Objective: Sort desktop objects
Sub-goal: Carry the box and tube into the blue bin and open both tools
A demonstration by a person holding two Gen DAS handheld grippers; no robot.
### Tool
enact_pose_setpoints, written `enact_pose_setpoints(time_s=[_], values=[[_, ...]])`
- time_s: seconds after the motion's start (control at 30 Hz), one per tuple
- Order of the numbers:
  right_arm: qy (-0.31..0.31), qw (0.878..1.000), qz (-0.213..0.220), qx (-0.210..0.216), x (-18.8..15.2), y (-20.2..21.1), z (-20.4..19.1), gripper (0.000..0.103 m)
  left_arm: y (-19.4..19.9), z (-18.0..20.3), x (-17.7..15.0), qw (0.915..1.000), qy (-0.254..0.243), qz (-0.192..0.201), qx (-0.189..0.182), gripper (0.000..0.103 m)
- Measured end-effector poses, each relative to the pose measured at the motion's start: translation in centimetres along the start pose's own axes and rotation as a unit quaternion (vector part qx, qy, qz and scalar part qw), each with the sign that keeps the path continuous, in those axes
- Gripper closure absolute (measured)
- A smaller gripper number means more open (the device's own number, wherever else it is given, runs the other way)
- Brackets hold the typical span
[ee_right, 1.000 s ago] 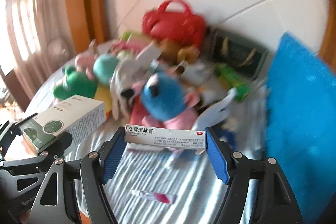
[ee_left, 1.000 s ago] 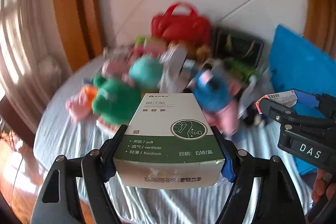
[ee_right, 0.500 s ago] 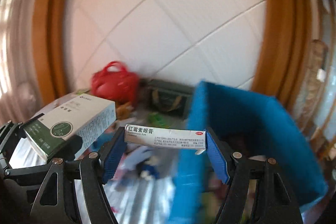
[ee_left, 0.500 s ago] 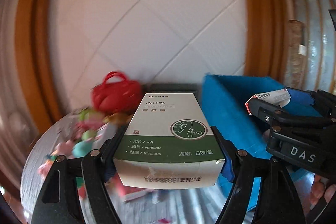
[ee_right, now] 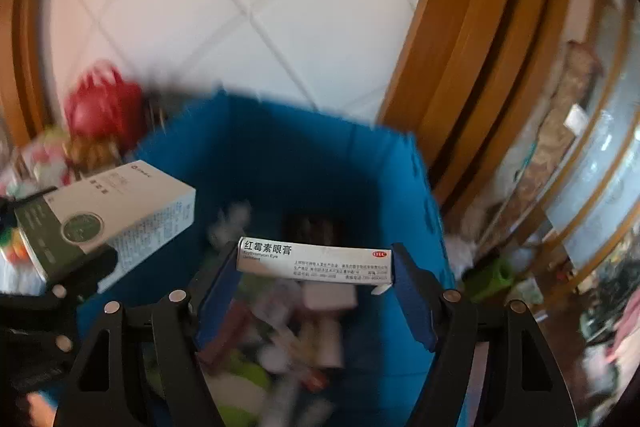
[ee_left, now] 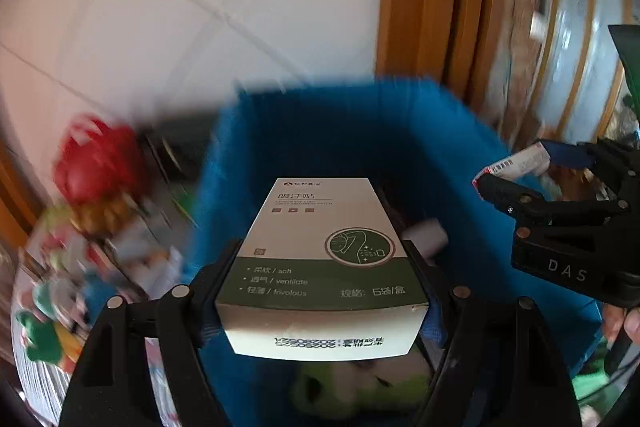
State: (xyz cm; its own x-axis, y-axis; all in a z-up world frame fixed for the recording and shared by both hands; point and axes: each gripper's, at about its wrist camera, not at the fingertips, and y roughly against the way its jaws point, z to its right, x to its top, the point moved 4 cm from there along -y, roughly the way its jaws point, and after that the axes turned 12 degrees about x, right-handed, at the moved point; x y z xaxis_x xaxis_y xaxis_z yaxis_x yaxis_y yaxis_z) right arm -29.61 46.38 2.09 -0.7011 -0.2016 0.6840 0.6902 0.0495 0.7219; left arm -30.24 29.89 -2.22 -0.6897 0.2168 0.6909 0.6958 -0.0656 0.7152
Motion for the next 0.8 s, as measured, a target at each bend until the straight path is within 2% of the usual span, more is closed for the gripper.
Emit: enact_pose_setpoints(time_s=[0.07,0.13,0.23,0.33,0.5,0.6,0.73,0.8], values=[[0.005,0.998,-0.052,0.018,-0.9,-3.1,1.6,0.03,-2.9,1.5,-0.4,0.998,-0.013,-0.062,-0.002,0.028],[0.016,0.992,-0.115,0.04,-2.5,-6.8,2.6,0.03,-5.9,2.9,-1.3,0.9926,-0.033,-0.117,0.005,0.028],[0.038,0.978,-0.193,0.069,-5.4,-11.0,3.0,0.03,-9.2,4.3,-3.4,0.9799,-0.06,-0.19,0.012,0.028],[0.054,0.961,-0.256,0.087,-8.2,-14.5,1.9,0.03,-11.0,4.9,-5.1,0.9653,-0.061,-0.254,-0.007,0.028],[0.05,0.938,-0.329,0.099,-12.4,-18.5,1.8,0.03,-12.6,6.2,-6.2,0.9531,-0.085,-0.29,0.013,0.027],[0.054,0.929,-0.35,0.104,-13.2,-19.6,1.6,0.03,-13.5,6.8,-6.4,0.9482,-0.083,-0.306,0.016,0.027],[0.06,0.926,-0.357,0.106,-13.4,-19.9,1.3,0.028,-14.5,7.0,-6.2,0.9469,-0.085,-0.309,0.031,0.025],[0.07,0.927,-0.356,0.098,-13.3,-19.8,1.1,0.022,-14.5,7.0,-6.0,0.9474,-0.083,-0.307,0.034,0.025]])
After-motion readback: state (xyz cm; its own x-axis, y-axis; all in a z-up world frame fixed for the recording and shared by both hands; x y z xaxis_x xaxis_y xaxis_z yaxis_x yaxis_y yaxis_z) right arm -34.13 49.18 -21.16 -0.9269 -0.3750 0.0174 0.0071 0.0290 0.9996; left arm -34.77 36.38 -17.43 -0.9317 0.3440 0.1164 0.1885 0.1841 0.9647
